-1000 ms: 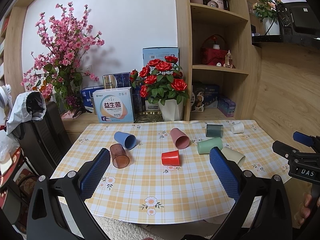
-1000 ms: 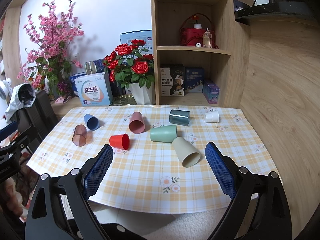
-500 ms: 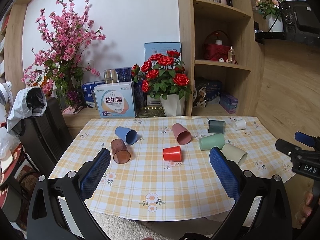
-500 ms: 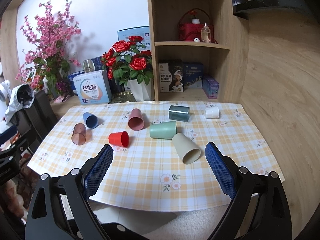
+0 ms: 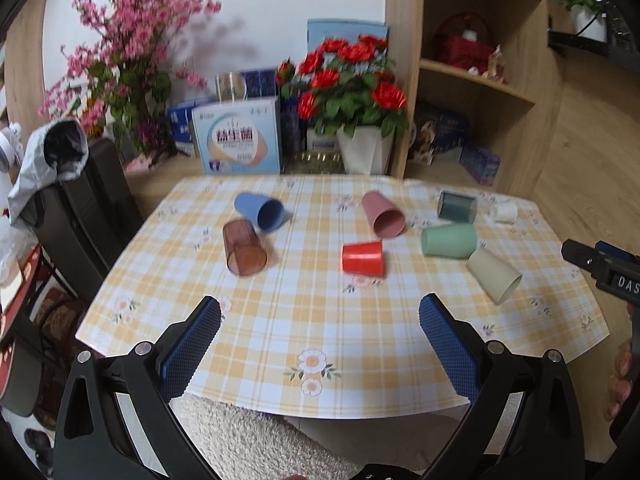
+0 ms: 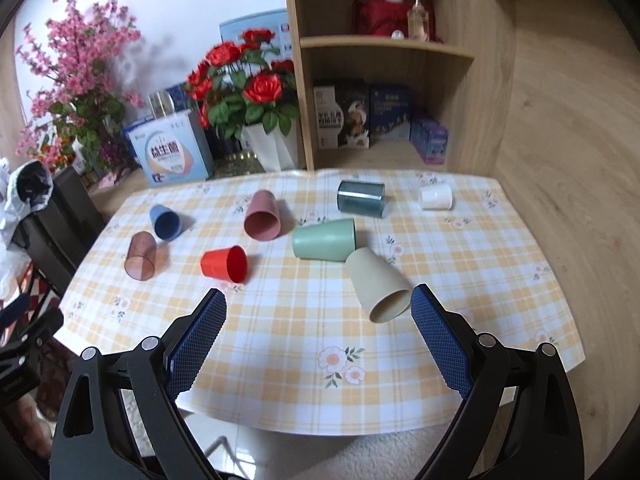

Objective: Flip cup upside down
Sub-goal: 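Move the left tool to the blue cup and close its fingers around it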

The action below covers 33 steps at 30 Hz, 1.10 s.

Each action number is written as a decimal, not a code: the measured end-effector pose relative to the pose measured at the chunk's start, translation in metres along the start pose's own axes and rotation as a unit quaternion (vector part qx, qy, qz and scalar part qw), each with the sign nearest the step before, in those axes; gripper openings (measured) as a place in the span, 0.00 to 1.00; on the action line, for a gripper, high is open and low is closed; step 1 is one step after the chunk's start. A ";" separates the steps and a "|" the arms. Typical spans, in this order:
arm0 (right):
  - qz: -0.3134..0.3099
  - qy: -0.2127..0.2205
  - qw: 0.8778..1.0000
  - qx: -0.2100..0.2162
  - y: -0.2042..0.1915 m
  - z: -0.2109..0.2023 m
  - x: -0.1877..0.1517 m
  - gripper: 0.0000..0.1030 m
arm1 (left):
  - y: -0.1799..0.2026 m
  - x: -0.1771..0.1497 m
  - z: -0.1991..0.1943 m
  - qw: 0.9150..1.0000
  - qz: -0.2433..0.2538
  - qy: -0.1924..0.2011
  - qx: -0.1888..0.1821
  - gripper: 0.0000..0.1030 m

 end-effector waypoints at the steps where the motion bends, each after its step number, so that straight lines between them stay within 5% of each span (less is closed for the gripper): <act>1: 0.001 -0.005 1.000 -0.001 0.000 0.007 0.000 0.88 | -0.002 -0.002 0.006 1.000 -0.003 -0.008 0.002 0.94; 9: -0.003 -0.031 0.999 -0.003 -0.003 0.058 0.000 0.88 | -0.021 0.001 0.057 0.999 -0.019 -0.043 0.026 0.94; 16: -0.006 -0.053 0.998 -0.018 0.003 0.101 -0.008 0.88 | -0.081 0.034 0.135 0.993 -0.070 -0.093 0.031 0.94; 20: 0.009 -0.073 0.997 -0.026 0.014 0.123 -0.017 0.88 | -0.105 0.056 0.188 0.988 -0.088 -0.122 0.031 0.79; 23: 0.011 -0.083 0.996 -0.030 0.020 0.135 -0.021 0.88 | -0.118 0.063 0.236 0.975 -0.145 -0.168 0.005 0.66; 25: 0.009 -0.086 0.996 -0.033 0.023 0.141 -0.023 0.88 | -0.127 0.064 0.280 0.955 -0.208 -0.211 -0.029 0.61; 28: 0.010 -0.091 0.995 -0.038 0.030 0.147 -0.026 0.88 | -0.140 0.062 0.330 0.931 -0.269 -0.246 -0.026 0.58; 33: 0.016 -0.105 0.993 -0.051 0.043 0.153 -0.032 0.88 | -0.164 0.058 0.390 0.917 -0.292 -0.270 0.028 0.58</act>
Point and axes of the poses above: each gripper's, at about its wrist camera, not at the fingertips, and z roughly the way its jaws point, y to its right, x to its top, the point moved 6 cm from there along z, roughly the way its jaws point, and after that the axes turned 11 degrees about y, right-handed, at the moved point
